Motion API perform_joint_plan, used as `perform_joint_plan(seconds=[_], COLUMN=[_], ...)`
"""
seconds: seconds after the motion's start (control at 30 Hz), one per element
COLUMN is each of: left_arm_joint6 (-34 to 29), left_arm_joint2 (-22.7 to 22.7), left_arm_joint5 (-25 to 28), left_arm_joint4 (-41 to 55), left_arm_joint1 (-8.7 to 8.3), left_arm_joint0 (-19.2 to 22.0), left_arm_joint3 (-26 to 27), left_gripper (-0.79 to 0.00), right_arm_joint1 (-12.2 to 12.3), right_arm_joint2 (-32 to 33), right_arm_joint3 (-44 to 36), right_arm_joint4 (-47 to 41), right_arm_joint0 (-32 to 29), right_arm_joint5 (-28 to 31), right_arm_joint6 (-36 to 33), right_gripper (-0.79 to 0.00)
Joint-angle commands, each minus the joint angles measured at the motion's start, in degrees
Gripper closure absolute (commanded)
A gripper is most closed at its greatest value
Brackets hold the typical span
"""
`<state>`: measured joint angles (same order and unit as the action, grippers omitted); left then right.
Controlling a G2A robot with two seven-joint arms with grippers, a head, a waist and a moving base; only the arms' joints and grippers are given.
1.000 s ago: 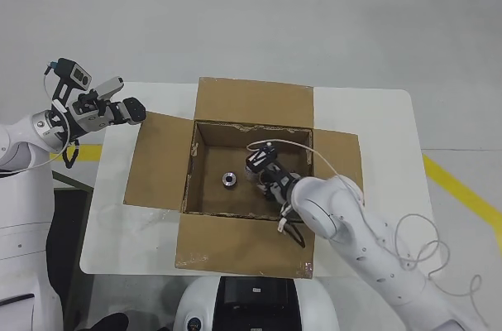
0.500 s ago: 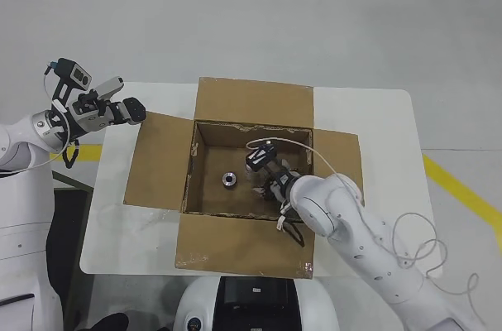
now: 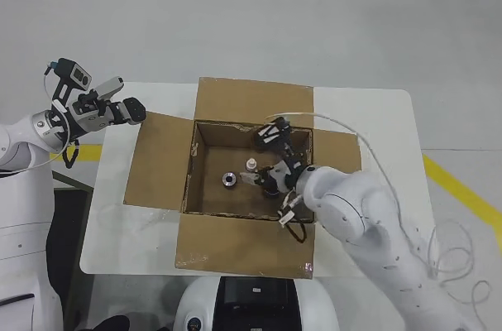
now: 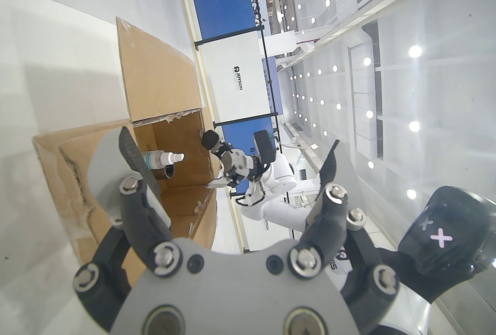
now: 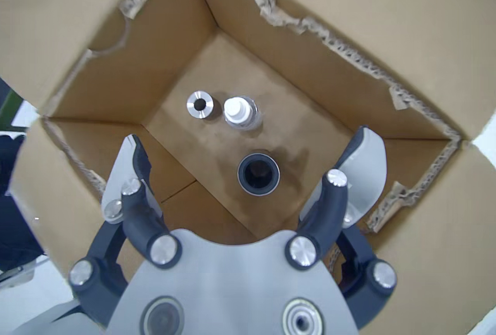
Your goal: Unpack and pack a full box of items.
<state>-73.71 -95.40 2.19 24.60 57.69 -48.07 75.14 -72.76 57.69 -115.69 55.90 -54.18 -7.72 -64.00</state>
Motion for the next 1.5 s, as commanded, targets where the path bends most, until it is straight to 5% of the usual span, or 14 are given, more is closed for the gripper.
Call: perform_joint_plan(seconds=[0.0, 0.5, 1.3, 1.47], left_arm_joint6=[0.00, 0.00, 0.00, 0.00], left_arm_joint2=[0.00, 0.00, 0.00, 0.00], left_arm_joint5=[0.00, 0.00, 0.00, 0.00], left_arm_joint4=[0.00, 0.00, 0.00, 0.00], left_arm_joint1=[0.00, 0.00, 0.00, 0.00], left_arm_joint0=[0.00, 0.00, 0.00, 0.00], left_arm_joint3=[0.00, 0.00, 0.00, 0.00], left_gripper=[-0.785, -0.785, -0.785, -0.785], right_arm_joint1=[0.04, 0.82, 1.52, 1.71], right_arm_joint2=[1.53, 20.23, 44.49, 47.04], right_arm_joint3=[-1.23, -5.02, -6.42, -3.65], right_arm_joint4=[-1.87, -19.60, -45.10, -48.35], right_arm_joint0=[-0.54, -12.65, -37.75, -39.92], right_arm_joint5=[-0.45, -10.18, -0.57, 6.68], right_arm_joint6=[0.50, 10.20, 26.39, 26.87], right_gripper=[-0.785, -0.785, -0.785, -0.785])
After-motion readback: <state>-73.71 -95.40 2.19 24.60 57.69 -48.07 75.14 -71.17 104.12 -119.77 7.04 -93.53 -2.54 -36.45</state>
